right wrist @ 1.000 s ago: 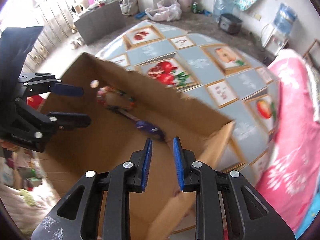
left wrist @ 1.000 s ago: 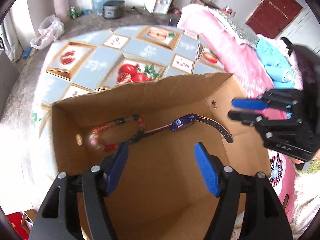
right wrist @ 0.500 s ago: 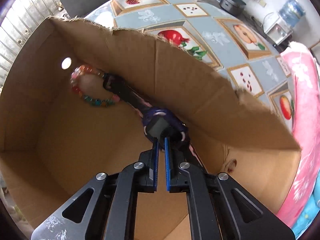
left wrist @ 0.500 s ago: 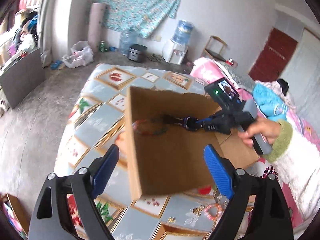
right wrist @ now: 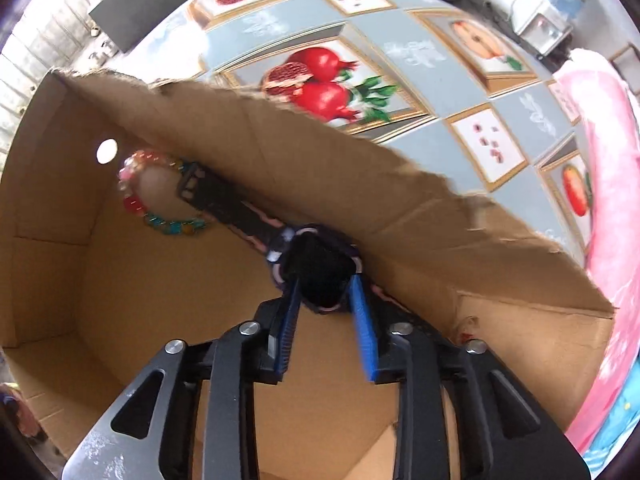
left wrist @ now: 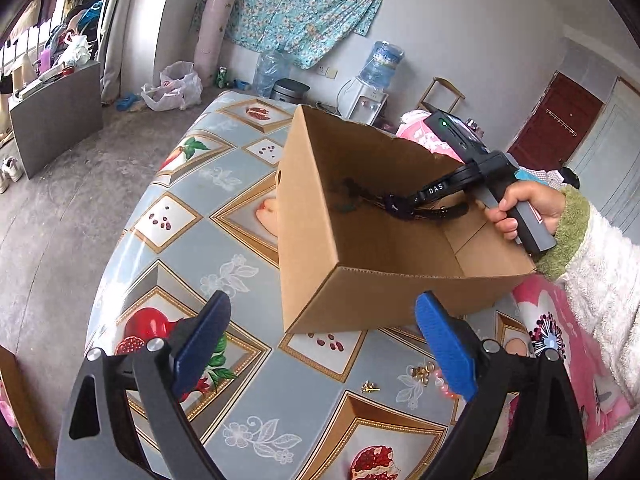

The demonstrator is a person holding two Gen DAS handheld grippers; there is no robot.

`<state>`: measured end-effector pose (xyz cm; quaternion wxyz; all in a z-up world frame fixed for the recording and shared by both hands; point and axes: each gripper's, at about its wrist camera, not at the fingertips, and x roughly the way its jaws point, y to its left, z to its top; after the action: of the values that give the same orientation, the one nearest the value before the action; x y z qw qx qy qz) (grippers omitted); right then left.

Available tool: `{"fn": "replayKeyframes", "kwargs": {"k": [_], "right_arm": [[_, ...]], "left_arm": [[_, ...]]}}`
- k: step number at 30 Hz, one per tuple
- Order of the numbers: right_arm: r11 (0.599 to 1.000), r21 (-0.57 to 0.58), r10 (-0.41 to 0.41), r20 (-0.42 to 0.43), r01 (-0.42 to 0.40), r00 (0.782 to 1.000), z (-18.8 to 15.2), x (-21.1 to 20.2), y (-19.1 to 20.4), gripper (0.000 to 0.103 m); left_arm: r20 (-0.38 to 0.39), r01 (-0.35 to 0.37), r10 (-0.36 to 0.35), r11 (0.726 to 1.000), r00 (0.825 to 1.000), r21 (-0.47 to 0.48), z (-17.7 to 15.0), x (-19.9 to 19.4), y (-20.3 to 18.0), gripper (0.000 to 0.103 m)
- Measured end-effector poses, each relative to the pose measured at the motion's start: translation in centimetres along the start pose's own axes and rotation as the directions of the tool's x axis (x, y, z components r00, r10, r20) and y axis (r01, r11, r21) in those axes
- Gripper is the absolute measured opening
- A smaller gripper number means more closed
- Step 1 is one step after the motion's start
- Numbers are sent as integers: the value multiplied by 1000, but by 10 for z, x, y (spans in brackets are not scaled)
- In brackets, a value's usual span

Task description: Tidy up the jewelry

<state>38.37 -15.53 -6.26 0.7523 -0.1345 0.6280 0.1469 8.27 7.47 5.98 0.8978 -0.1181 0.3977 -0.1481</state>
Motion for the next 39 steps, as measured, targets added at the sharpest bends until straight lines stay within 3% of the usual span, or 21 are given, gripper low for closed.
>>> {"fn": "replayKeyframes", "kwargs": {"k": [2, 4, 6, 8, 10, 11, 14, 16, 18, 19, 20, 21, 24, 25, 27, 28, 31, 33, 34, 37, 39], "right_arm": [[1000, 7, 24, -16, -24, 1000, -2, -2, 4, 30], [1000, -6, -2, 10, 2, 1000, -9, -11, 10, 29], [1000, -13, -1, 106, 2, 994, -24, -39, 17, 30], [998, 13, 50, 205, -53, 978, -47, -70, 20, 38], [996, 33, 73, 316, -88, 946, -79, -103, 22, 44], [992, 39, 97, 384, -121, 918, -105, -121, 23, 46], [971, 50, 180, 487, -233, 854, -162, -143, 23, 58], [949, 58, 239, 506, -309, 829, -191, -141, 23, 65], [920, 110, 281, 486, -377, 828, -220, -122, 25, 66], [910, 121, 290, 499, -396, 817, -222, -119, 23, 65], [904, 118, 281, 562, -411, 778, -229, -122, 22, 65], [900, 113, 283, 585, -422, 760, -231, -121, 21, 66], [876, 113, 317, 596, -469, 737, -231, -122, 15, 65], [866, 96, 341, 605, -491, 719, -235, -125, 11, 65], [838, 23, 413, 625, -545, 662, -257, -127, 11, 65], [826, -21, 456, 613, -564, 645, -262, -124, 13, 66], [838, -72, 487, 547, -541, 681, -260, -106, 24, 66], [852, -39, 459, 534, -521, 710, -254, -92, 19, 66], [849, -17, 455, 533, -528, 714, -250, -89, 15, 65], [782, 42, 501, 552, -622, 667, -240, -72, -1, 65], [776, 52, 494, 571, -629, 656, -235, -69, -6, 65]], "left_arm": [[5, 0, 0, 1000, 1000, 13, -4, 1, -2, 92], [-1, -2, 2, 1000, 1000, 24, -9, 4, -3, 93], [-11, -18, 18, 999, 1000, 34, -15, 8, -4, 93], [-18, -28, 29, 999, 999, 39, -22, 11, -4, 93], [-14, -40, 40, 999, 999, 33, -26, 12, -4, 93], [-1, -53, 54, 998, 999, 28, -26, 12, -4, 93], [23, -97, 96, 995, 995, 33, -22, 18, -8, 93], [18, -144, 143, 988, 990, 57, -18, 30, -12, 93], [4, -167, 167, 983, 986, 83, -15, 41, -16, 93], [-8, -170, 171, 981, 985, 90, -14, 46, -18, 93], [-20, -167, 169, 982, 985, 91, -12, 50, -19, 93], [-39, -154, 158, 984, 987, 91, -10, 55, -20, 94], [-55, -172, 177, 981, 983, 85, -3, 60, -19, 94], [-59, -183, 189, 979, 980, 85, -1, 62, -20, 94], [-55, -222, 227, 971, 972, 90, 3, 63, -23, 94], [-50, -239, 244, 967, 968, 91, 4, 64, -24, 94], [-73, -252, 257, 965, 964, 67, 5, 69, -24, 94], [-81, -264, 268, 963, 960, 51, 5, 70, -24, 94], [-80, -277, 280, 960, 957, 49, 7, 71, -25, 94], [-74, -315, 318, 948, 945, 42, 13, 74, -28, 94], [-59, -326, 328, 944, 943, 44, 17, 75, -33, 94]]}}
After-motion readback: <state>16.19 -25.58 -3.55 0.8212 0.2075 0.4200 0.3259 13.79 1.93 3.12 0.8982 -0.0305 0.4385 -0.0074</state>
